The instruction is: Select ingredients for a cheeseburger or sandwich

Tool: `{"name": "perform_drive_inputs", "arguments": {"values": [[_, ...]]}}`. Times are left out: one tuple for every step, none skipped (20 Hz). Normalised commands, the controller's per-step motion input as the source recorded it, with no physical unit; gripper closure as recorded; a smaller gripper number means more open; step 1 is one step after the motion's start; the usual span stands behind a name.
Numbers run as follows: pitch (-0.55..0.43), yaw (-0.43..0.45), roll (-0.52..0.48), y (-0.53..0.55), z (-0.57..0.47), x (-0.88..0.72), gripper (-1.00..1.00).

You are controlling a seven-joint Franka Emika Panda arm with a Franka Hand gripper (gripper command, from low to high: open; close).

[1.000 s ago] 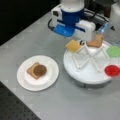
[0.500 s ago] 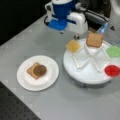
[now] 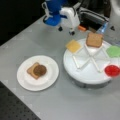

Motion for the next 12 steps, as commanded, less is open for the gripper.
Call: {"name": "perform_drive_inputs", "arguments": {"values": [[0.156,0.084,0.489,-0.28,0.01,0.18,-1.00],[0.141,0.104,0.482,-0.27,0.01,0.18,-1.00],[0.124,0.123,0.518,-0.27,0.00,0.18,-1.00],[0.104,0.140,0.542,-0.28,-0.02,0.17,-1.00],[0.098,0.147,0.522,-0.27,-0.02,0.17,-1.00],[0.089,0.156,0.515,-0.29,-0.04,0.16,-1.00],[0.073,0.161,0.479,-0.30,-0.06,0.15,-1.00],[0.064,0.156,0.438,-0.30,-0.06,0.15,-1.00],[0.065,0.151,0.401,-0.30,-0.07,0.15,-1.00],[0.064,0.142,0.382,-0.29,-0.07,0.15,-1.00],[0.060,0.134,0.382,-0.29,-0.08,0.15,-1.00],[0.038,0.138,0.417,-0.28,-0.10,0.14,-1.00]]}}
